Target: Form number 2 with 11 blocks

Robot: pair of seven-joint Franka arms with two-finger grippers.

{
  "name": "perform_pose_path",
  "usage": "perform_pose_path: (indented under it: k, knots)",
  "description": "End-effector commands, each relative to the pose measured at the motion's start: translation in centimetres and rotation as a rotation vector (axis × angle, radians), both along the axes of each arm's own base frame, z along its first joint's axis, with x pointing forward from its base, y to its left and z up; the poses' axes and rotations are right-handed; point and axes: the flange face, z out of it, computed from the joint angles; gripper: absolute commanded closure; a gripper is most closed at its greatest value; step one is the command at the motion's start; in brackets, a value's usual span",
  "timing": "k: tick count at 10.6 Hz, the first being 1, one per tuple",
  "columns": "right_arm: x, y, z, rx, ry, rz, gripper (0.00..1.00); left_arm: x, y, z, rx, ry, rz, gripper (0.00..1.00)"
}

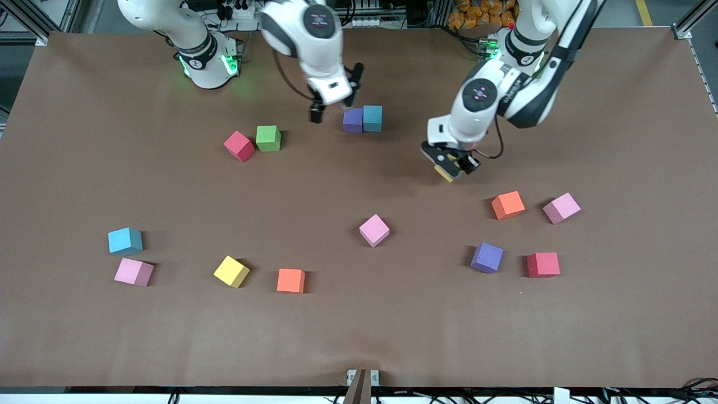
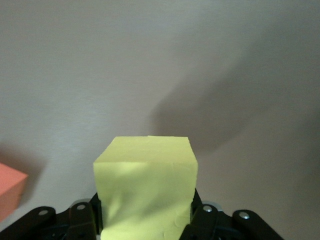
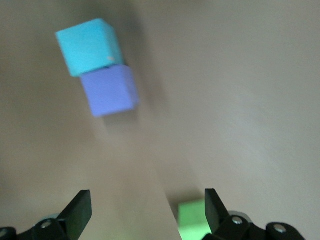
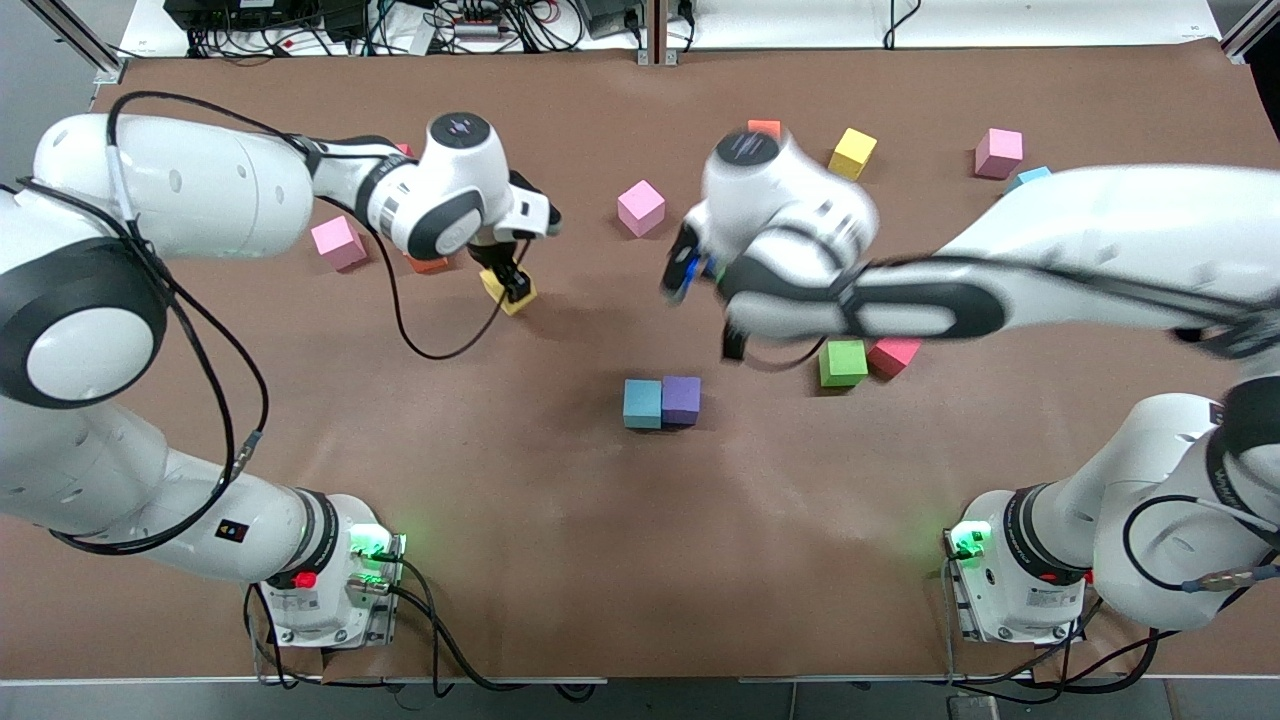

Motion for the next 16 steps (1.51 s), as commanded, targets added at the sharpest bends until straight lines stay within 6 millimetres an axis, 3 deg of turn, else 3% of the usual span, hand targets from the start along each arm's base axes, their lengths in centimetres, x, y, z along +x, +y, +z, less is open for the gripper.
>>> perform_pose_path:
  k: [1,3,5,7,9,12,16]
  knots:
    - [5.9,-8.1,3.2,0.032,-0.020,-0.192,0.00,-4.4,-4.3,-0.1,0.006,-0.008,-0.030,0.60]
    - [13.5,-15.7,5.5,0.064,-0.077,-0.398,0.00,-8.2,-7.7,-0.2,-0.003,0.003,-0.128,0.60]
    - [20.3,-21.5,6.4,0.064,-0.117,-0.544,0.00,-11.2,-9.8,-1.3,0.002,0.031,-0.195,0.60]
    - [26.5,-24.5,6.1,0.054,-0.156,-0.611,0.00,-12.3,-10.2,-2.8,0.050,0.008,-0.318,0.61]
    - [32.6,-27.5,4.3,0.046,-0.192,-0.578,0.00,-13.8,-10.9,-3.9,0.070,0.008,-0.396,0.61]
    - [38.2,-29.6,-0.8,0.034,-0.195,-0.467,0.00,-15.9,-12.2,-4.4,0.066,0.000,-0.482,0.61]
    - [39.5,-27.7,-7.3,0.070,-0.156,-0.447,0.00,-16.7,-12.8,-4.8,0.070,-0.021,-0.562,0.61]
